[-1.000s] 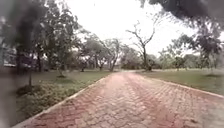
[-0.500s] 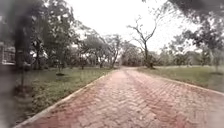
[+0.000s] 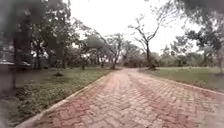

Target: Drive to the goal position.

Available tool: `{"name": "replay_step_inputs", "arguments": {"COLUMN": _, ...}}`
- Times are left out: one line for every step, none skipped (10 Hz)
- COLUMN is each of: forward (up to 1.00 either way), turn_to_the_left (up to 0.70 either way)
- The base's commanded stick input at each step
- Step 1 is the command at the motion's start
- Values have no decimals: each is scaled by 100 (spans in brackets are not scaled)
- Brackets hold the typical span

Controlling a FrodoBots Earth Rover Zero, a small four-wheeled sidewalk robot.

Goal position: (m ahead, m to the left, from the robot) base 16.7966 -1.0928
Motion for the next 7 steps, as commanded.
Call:
{"name": "replay_step_inputs", "arguments": {"forward": 70, "turn_to_the_left": 0}}
{"name": "replay_step_inputs", "arguments": {"forward": 70, "turn_to_the_left": 0}}
{"name": "replay_step_inputs", "arguments": {"forward": 70, "turn_to_the_left": 0}}
{"name": "replay_step_inputs", "arguments": {"forward": 70, "turn_to_the_left": 0}}
{"name": "replay_step_inputs", "arguments": {"forward": 70, "turn_to_the_left": 0}}
{"name": "replay_step_inputs", "arguments": {"forward": 70, "turn_to_the_left": 0}}
{"name": "replay_step_inputs", "arguments": {"forward": 70, "turn_to_the_left": 0}}
